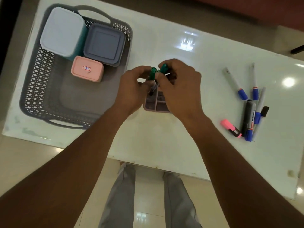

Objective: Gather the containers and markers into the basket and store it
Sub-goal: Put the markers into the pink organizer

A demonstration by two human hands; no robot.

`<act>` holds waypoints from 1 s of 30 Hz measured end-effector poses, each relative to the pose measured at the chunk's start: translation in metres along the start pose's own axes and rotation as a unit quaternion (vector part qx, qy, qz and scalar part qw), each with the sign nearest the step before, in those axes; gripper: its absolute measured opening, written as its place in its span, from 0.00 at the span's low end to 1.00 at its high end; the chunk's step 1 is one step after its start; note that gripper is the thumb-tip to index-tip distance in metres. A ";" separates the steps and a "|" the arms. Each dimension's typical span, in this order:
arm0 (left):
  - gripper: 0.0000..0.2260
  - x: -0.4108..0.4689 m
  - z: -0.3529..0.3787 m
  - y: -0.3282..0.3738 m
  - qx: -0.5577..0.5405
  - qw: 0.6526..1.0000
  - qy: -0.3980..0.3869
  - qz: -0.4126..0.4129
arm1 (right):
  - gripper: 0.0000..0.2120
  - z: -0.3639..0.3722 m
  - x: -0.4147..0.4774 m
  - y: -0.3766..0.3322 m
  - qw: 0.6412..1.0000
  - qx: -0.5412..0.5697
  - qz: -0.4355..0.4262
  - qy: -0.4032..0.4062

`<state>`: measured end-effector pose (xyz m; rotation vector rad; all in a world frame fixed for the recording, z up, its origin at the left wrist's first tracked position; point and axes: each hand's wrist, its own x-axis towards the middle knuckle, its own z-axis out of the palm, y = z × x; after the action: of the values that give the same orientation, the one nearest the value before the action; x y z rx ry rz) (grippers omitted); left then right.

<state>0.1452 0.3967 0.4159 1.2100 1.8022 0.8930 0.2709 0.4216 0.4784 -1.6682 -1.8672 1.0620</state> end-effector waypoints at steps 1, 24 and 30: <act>0.15 0.000 -0.001 -0.001 -0.001 1.000 -0.005 0.002 | 0.09 0.006 0.000 0.005 1.000 -0.004 0.006 -0.012; 0.24 -0.006 0.021 -0.004 -0.016 0.998 0.055 -0.028 | 0.10 -0.016 -0.078 0.089 0.971 0.112 0.058 0.201; 0.22 0.009 0.019 0.013 -0.052 0.997 0.040 -0.032 | 0.10 -0.099 -0.058 0.186 0.925 -0.026 0.220 0.308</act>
<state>0.1650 0.4117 0.4170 1.0596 1.8240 0.9991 0.4747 0.3895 0.4081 -2.1903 -1.1537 0.5240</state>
